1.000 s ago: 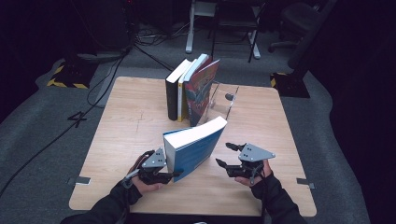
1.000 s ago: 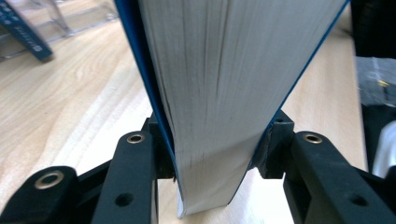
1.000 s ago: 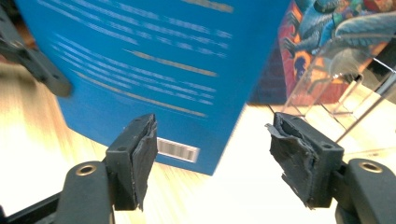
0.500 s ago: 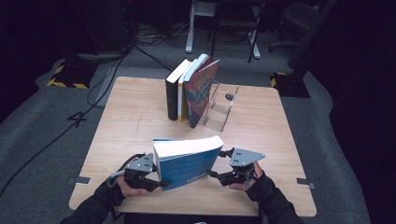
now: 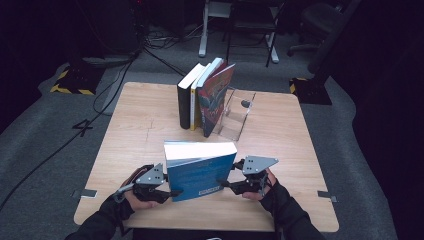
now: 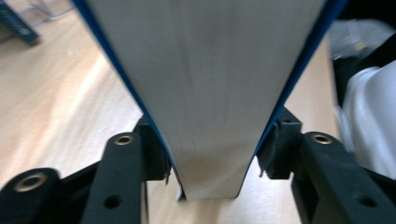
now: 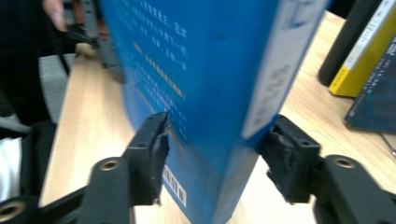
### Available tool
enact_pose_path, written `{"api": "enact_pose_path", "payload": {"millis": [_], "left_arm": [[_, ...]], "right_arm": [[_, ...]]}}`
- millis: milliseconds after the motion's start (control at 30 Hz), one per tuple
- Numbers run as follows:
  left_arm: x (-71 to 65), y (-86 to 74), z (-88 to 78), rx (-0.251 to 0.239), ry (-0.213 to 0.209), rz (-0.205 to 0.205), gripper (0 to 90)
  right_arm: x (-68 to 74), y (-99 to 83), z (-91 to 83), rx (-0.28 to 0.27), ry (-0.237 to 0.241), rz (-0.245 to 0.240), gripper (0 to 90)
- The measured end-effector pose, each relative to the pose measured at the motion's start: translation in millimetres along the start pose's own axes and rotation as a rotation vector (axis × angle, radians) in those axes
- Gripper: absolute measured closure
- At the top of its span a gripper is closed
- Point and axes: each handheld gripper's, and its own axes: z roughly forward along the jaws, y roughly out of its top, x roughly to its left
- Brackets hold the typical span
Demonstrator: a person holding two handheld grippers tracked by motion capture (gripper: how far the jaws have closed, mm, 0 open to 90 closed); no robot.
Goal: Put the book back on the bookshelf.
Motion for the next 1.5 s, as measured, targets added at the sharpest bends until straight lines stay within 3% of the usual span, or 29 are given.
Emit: {"api": "enact_pose_path", "payload": {"millis": [100, 333, 433, 633, 767, 1000, 1300, 1500], "left_arm": [[-0.4, 0.8, 2.0, 0.024, 0.054, 0.007, 46.3], [2.4, 2.3, 4.8, 0.039, 0.125, 0.001, 39.0], [4.5, 2.8, 6.3, 0.036, 0.154, -0.012, 37.1], [9.4, 5.9, 13.1, 0.024, 0.211, -0.029, 35.8], [12.4, 8.4, 17.7, 0.021, 0.23, -0.022, 35.2], [10.2, 18.2, 32.1, 0.011, 0.265, 0.003, 39.1], [14.8, 32.0, 54.6, -0.02, 0.246, 0.013, 37.8], [14.4, 36.6, 65.2, -0.03, 0.263, 0.013, 36.5]], "right_arm": [[3.0, -0.1, -5.5, 0.014, 0.014, -0.027, 51.5], [12.5, 6.2, -14.9, 0.018, 0.027, -0.077, 54.0], [15.5, 21.4, -20.4, -0.055, 0.041, -0.095, 54.2], [23.6, 49.4, -19.2, -0.114, 0.002, -0.139, 53.3], [27.9, 56.9, -17.1, -0.096, -0.054, -0.144, 53.1], [30.5, 55.2, -26.0, -0.073, -0.107, -0.118, 54.7], [28.5, 50.5, -43.1, -0.043, -0.157, -0.087, 54.8], [25.6, 56.6, -51.5, -0.016, -0.164, -0.019, 49.9]]}}
